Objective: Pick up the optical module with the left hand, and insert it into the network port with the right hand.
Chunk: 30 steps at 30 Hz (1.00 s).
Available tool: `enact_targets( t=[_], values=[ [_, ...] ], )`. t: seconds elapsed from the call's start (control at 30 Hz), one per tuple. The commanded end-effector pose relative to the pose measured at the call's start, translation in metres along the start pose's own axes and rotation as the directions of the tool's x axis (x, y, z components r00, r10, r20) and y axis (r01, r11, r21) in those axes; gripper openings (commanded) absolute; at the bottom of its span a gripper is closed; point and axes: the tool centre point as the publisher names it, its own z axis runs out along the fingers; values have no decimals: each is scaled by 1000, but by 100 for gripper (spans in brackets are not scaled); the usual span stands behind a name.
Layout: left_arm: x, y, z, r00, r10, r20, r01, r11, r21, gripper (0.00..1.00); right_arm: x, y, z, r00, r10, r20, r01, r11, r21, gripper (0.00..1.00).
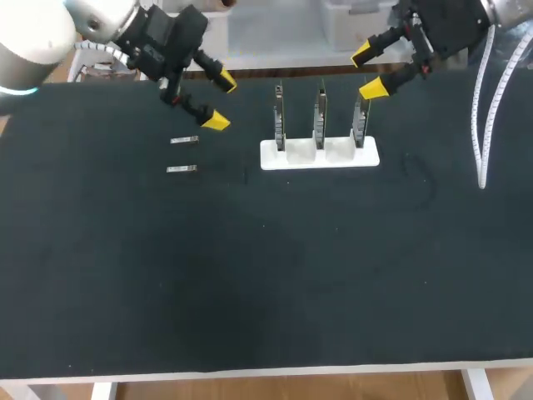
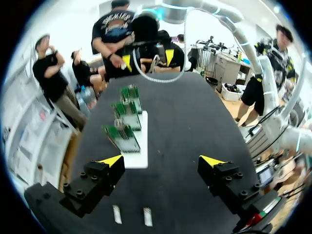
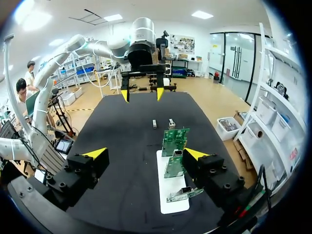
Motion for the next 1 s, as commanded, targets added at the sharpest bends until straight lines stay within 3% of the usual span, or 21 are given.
enact_targets(
  t=[0.03,0.17,0.47,0.57,0.67,1.0],
  values=[
    [2,0,2,997,-23,-68,26,999,43,100,0,-1,0,1000,0,0,0,1000,-1,100],
    [9,-1,5,994,-38,-104,41,999,25,100,0,-1,0,1000,0,0,0,1000,-1,100],
    [29,-1,7,983,-85,-165,69,993,-100,100,0,-1,0,1000,0,0,0,1000,-1,100],
    [33,-8,9,983,-105,-151,88,990,-112,100,0,-1,0,1000,0,0,0,1000,-1,100],
    [38,-16,12,988,-127,-87,118,988,-104,100,0,-1,0,1000,0,0,0,1000,-1,100],
    [38,-16,12,988,-127,-87,118,988,-104,100,0,-1,0,1000,0,0,0,1000,-1,100]
  ],
)
